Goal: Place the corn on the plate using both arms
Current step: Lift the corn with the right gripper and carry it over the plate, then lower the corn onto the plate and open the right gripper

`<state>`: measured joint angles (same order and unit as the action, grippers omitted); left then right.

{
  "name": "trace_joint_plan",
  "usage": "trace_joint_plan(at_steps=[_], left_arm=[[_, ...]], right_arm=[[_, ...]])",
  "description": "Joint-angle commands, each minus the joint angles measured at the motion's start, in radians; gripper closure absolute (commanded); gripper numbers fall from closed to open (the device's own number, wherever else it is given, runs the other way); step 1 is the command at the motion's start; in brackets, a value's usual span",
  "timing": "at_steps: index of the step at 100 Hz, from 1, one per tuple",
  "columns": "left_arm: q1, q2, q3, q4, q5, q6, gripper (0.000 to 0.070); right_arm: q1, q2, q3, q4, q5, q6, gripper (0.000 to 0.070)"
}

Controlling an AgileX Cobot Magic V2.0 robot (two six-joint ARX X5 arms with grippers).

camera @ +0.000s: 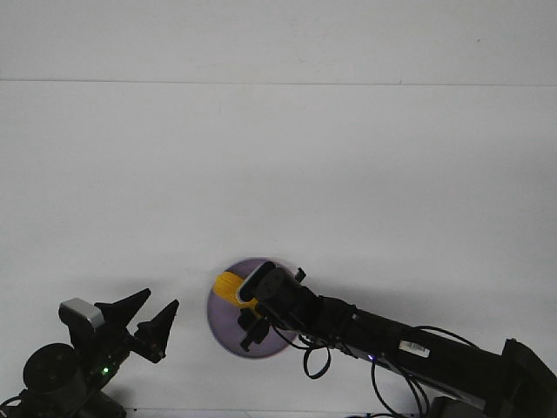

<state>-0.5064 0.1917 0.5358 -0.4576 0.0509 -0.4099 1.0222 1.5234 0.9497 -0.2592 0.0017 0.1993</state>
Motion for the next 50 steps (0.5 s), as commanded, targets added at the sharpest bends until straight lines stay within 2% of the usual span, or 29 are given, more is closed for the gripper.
trace_joint_plan(at_steps=[1,17,28,39,50], left_arm=[[-0.005,0.004,0.011,0.009,-0.003,-0.001,0.0237],[-0.005,0.004,0.012,0.009,-0.003,-0.001,0.0237],[-0.005,0.004,0.011,0.01,-0.003,-0.001,0.0237],[-0.005,0.003,0.011,0.016,-0.003,0.001,0.0237],[-0.005,0.003,0.012,0.023,-0.003,0.002,0.0237]], right_arm=[[0.013,0.018,0.013,0.005,0.002,0.013,0.0214],[0.004,-0.002,0.026,-0.003,0.007,0.008,0.0215],[-0.013,-0.082,0.063,-0.04,0.011,-0.047,0.0217],[-0.021,-0.235,0.099,-0.09,0.086,-0.122,0.0217],[-0.022,-0.427,0.1,-0.132,0.213,-0.162,0.0218]])
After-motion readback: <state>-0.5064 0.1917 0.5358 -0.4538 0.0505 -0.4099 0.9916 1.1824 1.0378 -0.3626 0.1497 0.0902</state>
